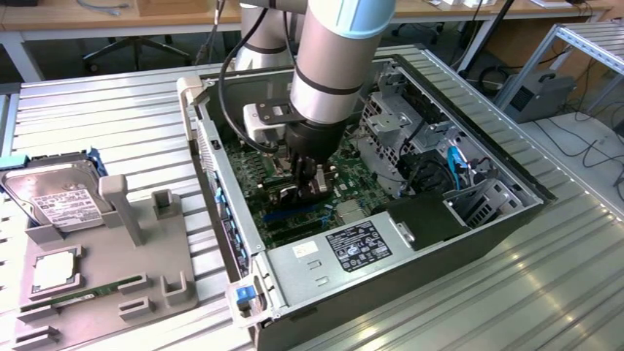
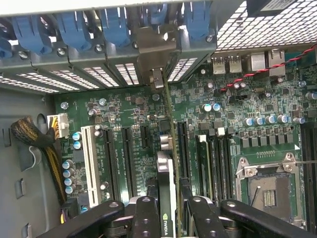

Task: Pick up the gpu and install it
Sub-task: 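Insert the gpu into the slot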

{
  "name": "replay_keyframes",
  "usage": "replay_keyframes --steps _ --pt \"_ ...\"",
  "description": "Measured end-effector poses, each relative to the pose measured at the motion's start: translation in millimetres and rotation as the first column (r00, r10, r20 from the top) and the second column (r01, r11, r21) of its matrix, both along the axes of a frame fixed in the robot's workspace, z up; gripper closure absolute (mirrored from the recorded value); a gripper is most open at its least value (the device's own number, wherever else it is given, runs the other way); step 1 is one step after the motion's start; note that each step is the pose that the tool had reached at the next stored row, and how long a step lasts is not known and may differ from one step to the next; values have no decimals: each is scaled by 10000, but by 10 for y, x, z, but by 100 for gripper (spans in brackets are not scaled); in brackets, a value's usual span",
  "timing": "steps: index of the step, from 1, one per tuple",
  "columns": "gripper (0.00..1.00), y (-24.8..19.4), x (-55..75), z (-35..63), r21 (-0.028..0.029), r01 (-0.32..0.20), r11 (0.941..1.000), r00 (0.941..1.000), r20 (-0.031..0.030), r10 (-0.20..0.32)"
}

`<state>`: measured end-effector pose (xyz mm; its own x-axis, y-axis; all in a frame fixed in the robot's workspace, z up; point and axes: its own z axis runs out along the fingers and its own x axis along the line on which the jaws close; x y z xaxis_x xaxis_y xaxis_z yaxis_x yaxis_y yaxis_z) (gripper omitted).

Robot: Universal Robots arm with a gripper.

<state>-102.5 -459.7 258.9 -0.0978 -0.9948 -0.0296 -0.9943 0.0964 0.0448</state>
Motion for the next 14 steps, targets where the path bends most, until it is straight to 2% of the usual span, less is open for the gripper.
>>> replay_keyframes --steps 14 --pt "73 0 -1 -15 -2 2 10000 10000 -2 -2"
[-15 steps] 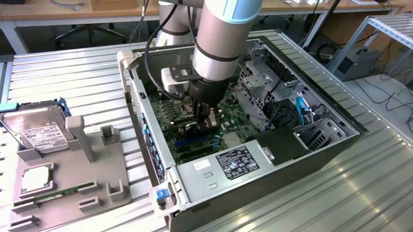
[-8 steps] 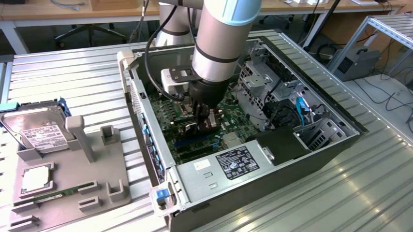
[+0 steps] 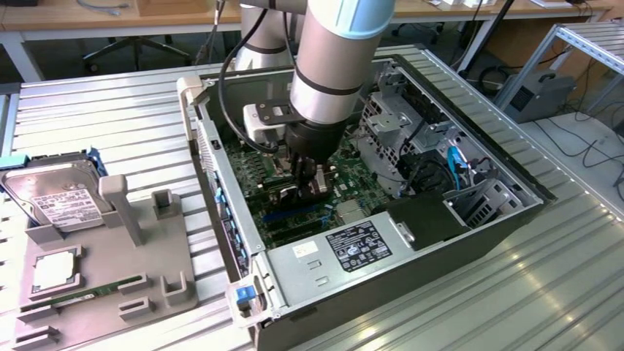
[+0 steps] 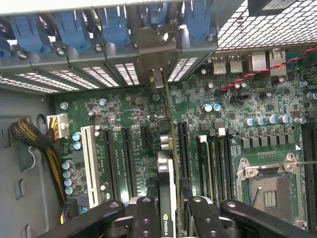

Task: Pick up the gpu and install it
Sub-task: 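Insert the gpu into the slot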

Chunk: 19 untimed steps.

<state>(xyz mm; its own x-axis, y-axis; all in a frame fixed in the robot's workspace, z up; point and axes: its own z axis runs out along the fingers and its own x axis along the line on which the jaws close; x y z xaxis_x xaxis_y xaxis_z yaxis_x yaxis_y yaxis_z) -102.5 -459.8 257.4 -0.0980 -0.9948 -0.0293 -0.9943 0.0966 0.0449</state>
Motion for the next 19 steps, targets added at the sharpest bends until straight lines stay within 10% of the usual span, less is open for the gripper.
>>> replay_keyframes --steps 19 --pt "65 0 0 -13 2 1 10000 10000 1 -1"
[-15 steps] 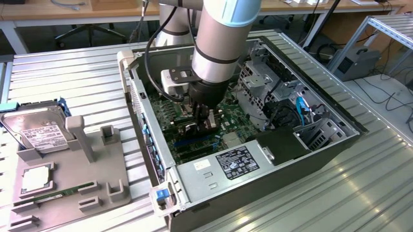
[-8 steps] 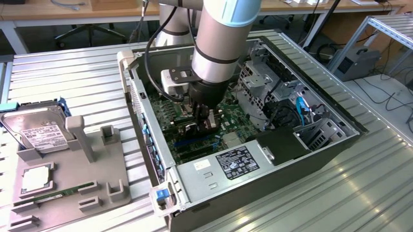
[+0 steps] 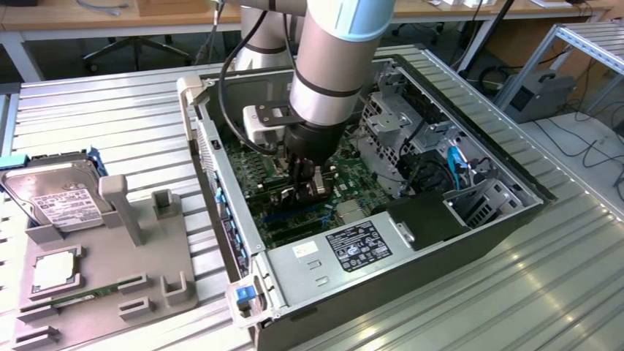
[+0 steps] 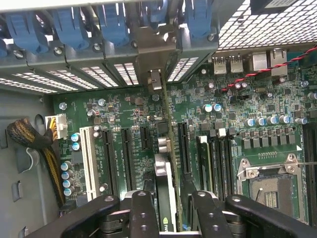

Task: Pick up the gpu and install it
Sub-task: 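Insert the gpu into the slot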

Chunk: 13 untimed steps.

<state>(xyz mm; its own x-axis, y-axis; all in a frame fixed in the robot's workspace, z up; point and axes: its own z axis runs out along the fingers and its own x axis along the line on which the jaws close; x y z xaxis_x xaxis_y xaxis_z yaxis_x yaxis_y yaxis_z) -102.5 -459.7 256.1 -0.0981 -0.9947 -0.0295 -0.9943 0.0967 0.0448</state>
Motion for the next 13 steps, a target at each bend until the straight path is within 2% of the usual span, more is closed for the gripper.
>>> replay_keyframes --steps 4,13 --pt "65 0 0 77 1 2 10000 10000 1 -2" --pt "65 -12 5 79 13 -53 10000 10000 0 53"
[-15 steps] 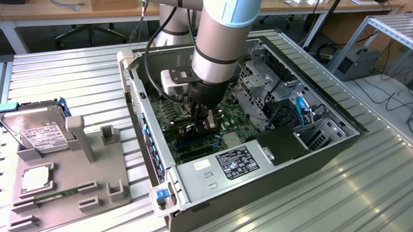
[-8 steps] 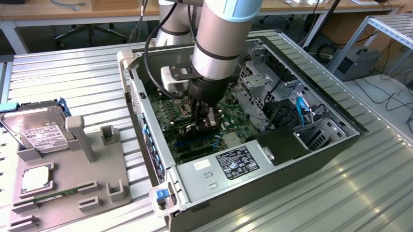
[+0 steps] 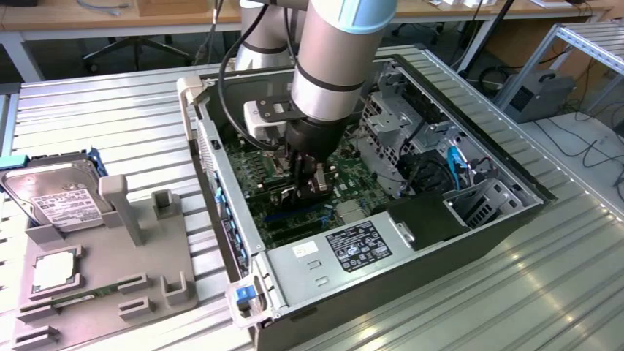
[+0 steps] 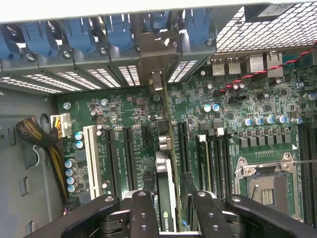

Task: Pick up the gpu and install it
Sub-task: 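Insert the gpu into the slot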

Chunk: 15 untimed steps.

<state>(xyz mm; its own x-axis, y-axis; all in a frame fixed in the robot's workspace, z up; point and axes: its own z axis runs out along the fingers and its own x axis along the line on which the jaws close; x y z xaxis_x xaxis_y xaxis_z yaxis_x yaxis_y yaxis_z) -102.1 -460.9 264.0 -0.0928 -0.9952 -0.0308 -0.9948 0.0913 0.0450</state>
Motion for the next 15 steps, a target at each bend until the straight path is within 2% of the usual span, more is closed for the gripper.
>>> replay_keyframes --steps 8,9,10,15 --pt "65 0 0 0 0 -1 10000 10000 0 1" --pt "67 0 0 0 0 -1 10000 10000 0 1" --pt "73 0 0 0 0 -1 10000 10000 0 1" --pt "73 0 0 0 0 -1 10000 10000 0 1"
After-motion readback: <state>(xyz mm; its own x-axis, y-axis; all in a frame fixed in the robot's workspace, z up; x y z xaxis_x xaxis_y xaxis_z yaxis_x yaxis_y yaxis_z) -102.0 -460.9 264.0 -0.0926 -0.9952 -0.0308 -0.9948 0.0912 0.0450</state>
